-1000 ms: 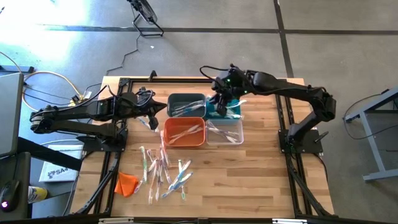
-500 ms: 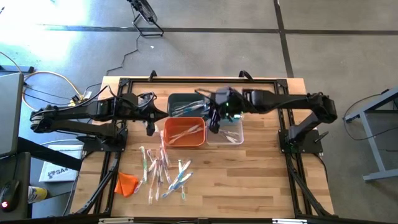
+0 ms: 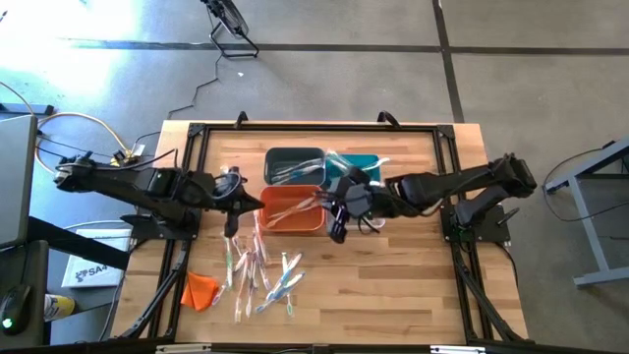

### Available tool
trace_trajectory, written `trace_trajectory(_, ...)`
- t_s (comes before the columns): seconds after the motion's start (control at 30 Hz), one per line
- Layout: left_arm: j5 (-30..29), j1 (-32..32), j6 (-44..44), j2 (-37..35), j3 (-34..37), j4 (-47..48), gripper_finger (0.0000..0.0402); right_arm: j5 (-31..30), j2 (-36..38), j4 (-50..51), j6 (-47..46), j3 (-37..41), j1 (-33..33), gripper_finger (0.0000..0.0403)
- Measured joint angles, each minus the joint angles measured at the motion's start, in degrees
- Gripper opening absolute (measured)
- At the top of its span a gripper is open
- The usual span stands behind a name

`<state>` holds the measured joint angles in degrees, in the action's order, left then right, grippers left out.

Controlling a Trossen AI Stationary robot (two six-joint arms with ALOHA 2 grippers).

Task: Pick & Place Toothbrushes
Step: Put the blue toothbrush into the left blue bin

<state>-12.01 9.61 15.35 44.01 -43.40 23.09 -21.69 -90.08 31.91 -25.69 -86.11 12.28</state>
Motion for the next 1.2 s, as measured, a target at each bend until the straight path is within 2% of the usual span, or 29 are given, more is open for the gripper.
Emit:
trace_trajectory(0.23, -8.64, 7.30, 3.78, 1.41, 0.00, -0.21, 0.0000, 0.01, 0.35, 4.12, 0.29, 0.02, 2.21, 0.0002)
trace_trajectory(0.4, -15.72, 11.36, 11.03, 6.24, 0.00, -0.68, 0.0000, 0.69, 1.65, 7.63, 0.22, 0.02, 2.43, 0.0002)
trace_trajectory(0.53, -16.40, 13.79, 16.41, 12.57, 0.01, -2.30, 0.0000, 1.16, 2.30, 7.82, 0.22, 0.02, 2.61, 0.0002)
trace_trajectory(0.7, -16.19, 17.05, 21.98, 20.39, -0.11, -10.15, 0.0000, 2.19, 2.84, 7.29, -0.05, 0.00, 3.01, 0.0002)
trace_trajectory(0.87, -16.03, 19.26, 28.53, 26.05, -4.34, -10.60, 0.0000, 2.92, 2.73, 8.10, -2.09, 0.02, 3.01, 0.0002)
trace_trajectory(1.0, -16.85, 21.03, 31.38, 29.35, -10.19, -7.14, 0.0000, 3.89, 2.71, 8.32, -1.60, 0.02, 3.01, 0.0002)
trace_trajectory(1.1, -18.36, 22.41, 34.74, 32.00, -15.45, 0.49, 0.0000, 3.87, 2.73, 8.46, -1.52, 0.02, 3.01, 0.0002)
trace_trajectory(1.2, -17.85, 22.84, 41.65, 35.11, -21.05, 10.16, 0.0000, 3.88, 2.71, 8.88, -1.15, 0.02, 3.01, 0.0002)
